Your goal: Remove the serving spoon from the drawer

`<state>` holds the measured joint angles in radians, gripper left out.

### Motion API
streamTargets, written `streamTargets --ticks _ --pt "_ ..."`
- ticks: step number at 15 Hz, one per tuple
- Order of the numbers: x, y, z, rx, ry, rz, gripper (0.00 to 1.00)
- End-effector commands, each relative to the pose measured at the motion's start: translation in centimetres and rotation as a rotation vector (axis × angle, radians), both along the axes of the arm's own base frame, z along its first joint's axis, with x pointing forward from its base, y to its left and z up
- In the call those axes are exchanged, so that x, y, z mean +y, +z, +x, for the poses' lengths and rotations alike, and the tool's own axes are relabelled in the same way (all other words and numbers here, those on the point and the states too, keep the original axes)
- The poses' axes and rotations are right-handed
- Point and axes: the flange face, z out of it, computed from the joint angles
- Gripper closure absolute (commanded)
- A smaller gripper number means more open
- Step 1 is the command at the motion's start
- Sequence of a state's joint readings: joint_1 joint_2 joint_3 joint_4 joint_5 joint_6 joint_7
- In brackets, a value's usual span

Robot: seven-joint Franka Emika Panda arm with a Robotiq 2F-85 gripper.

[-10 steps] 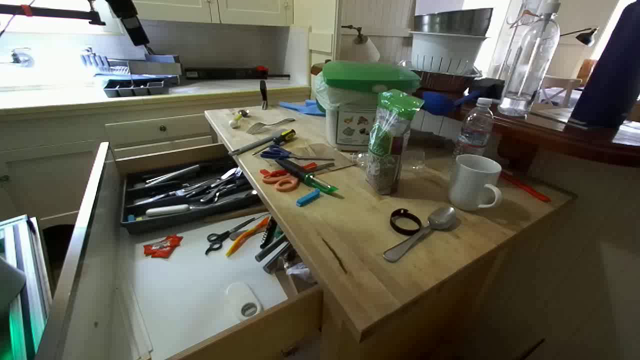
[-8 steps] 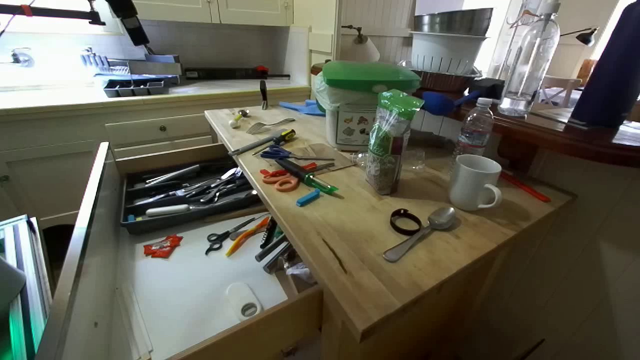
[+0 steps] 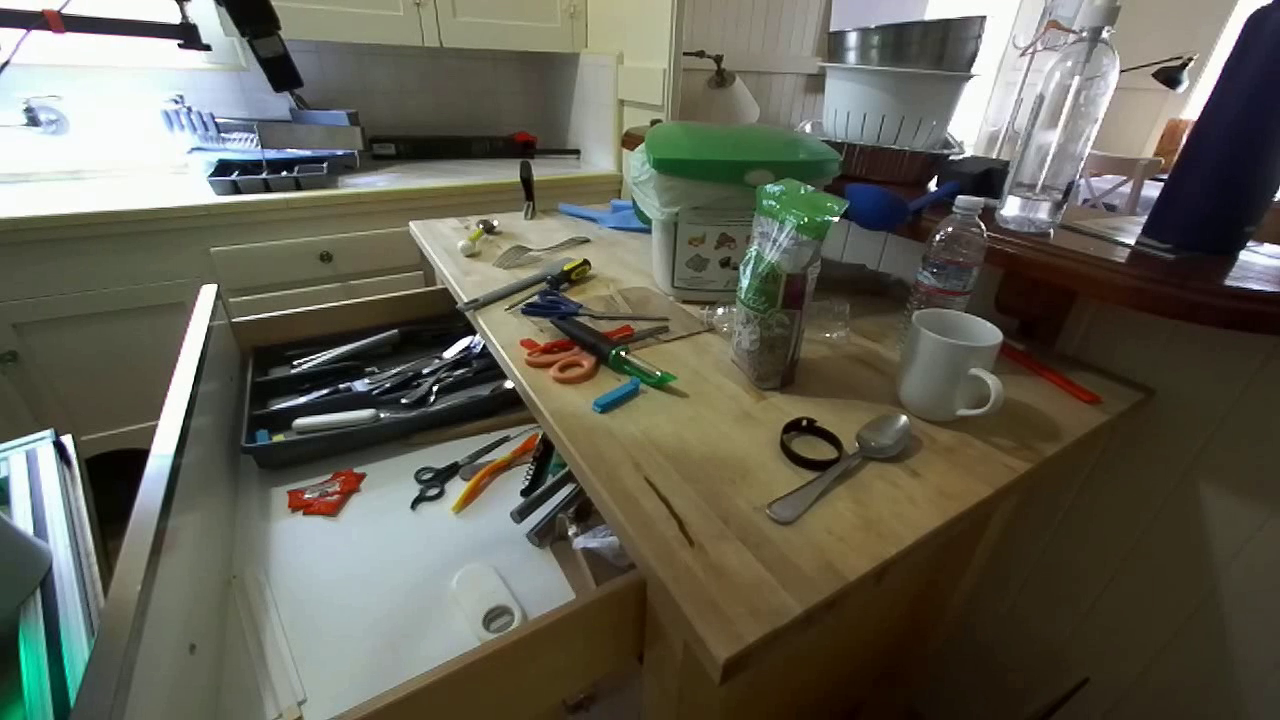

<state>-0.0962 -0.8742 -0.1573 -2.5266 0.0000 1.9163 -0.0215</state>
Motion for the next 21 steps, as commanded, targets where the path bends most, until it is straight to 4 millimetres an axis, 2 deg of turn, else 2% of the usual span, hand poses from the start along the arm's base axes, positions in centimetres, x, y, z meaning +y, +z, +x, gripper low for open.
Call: streamTargets --ticks 1,3,6,8,10,11,13,16,17,19,21 --pt "3.8 -3.6 5.3 0.034 0.075 0.026 0.00" --pt "6.9 -5.9 8.2 0.062 0.117 0.049 0.00" --pt "12.5 -9.8 12.2 0.156 0.223 0.035 0.00" --pt "16.7 -11.2 14.8 0.211 0.312 -0.026 0.00" --pt "19.7 -11.9 16.8 0.251 0.418 -0.065 0.00" --pt "17.7 -11.4 14.1 0.203 0.345 -0.041 0.00" --pt "20.0 -12.1 16.0 0.221 0.392 -0.055 0.00" --pt "20.0 -12.3 16.9 0.230 0.401 -0.056 0.00" --pt "20.4 -13.1 17.3 0.279 0.321 -0.042 0.00" --pt "22.8 -15.3 17.6 0.313 0.212 -0.015 0.00" --pt "25.3 -16.9 16.8 0.335 0.104 -0.001 0.00"
